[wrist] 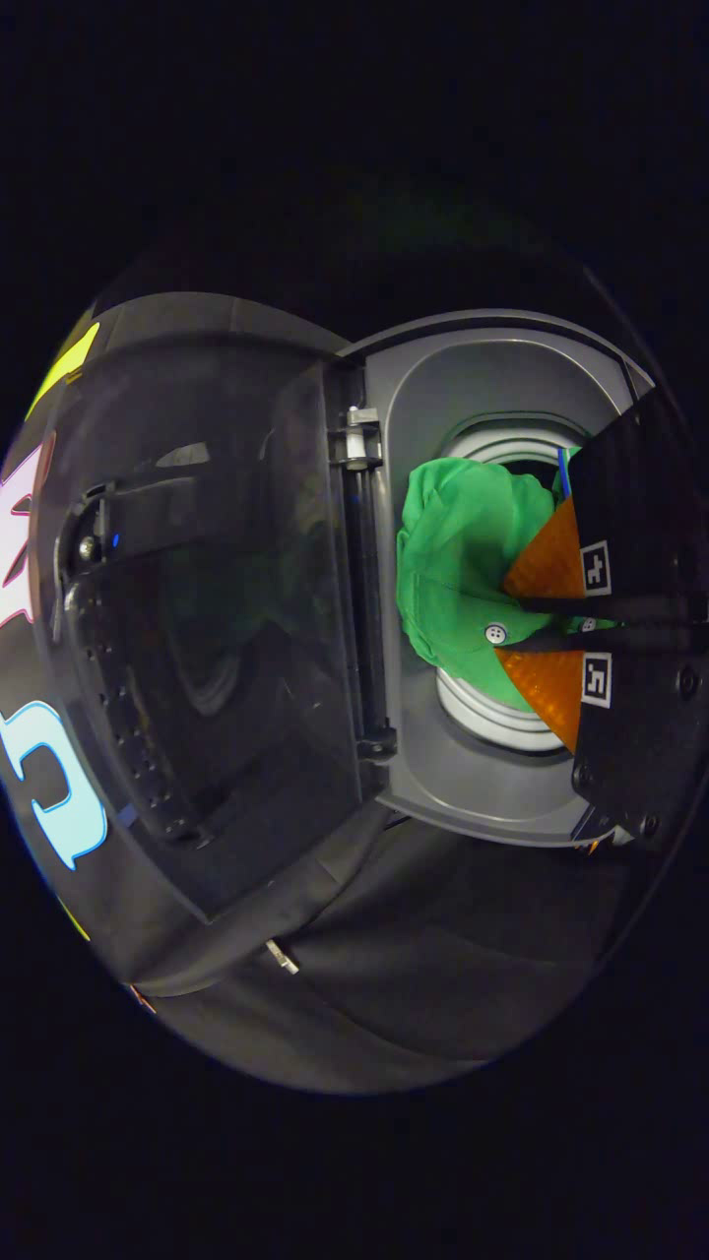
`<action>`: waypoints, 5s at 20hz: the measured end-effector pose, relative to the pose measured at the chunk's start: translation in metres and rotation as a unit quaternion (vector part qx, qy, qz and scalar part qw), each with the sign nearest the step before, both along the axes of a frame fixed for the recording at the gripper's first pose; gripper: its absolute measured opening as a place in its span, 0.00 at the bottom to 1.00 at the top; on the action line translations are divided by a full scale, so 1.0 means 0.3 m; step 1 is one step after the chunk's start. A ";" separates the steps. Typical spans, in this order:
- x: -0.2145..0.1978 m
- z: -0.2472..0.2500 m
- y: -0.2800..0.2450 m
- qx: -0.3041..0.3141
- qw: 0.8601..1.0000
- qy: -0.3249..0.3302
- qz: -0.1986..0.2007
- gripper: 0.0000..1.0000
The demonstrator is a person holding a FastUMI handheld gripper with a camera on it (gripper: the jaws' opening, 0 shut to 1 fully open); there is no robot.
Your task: Put the clothes into the washing machine and then close the washing machine lid.
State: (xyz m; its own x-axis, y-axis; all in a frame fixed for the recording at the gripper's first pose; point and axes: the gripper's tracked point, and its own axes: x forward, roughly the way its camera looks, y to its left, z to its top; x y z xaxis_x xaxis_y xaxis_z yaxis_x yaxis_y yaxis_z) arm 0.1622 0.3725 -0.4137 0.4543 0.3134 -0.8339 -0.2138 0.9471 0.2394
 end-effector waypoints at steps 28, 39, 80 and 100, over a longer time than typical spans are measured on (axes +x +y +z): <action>0.068 0.766 0.022 0.002 0.959 -0.277 0.055 1.00; 0.326 1.104 0.108 0.010 0.940 -0.340 0.039 0.99; 0.430 0.643 0.104 0.007 0.974 -0.225 0.030 1.00; 0.066 0.428 0.031 0.014 0.978 -0.198 0.059 1.00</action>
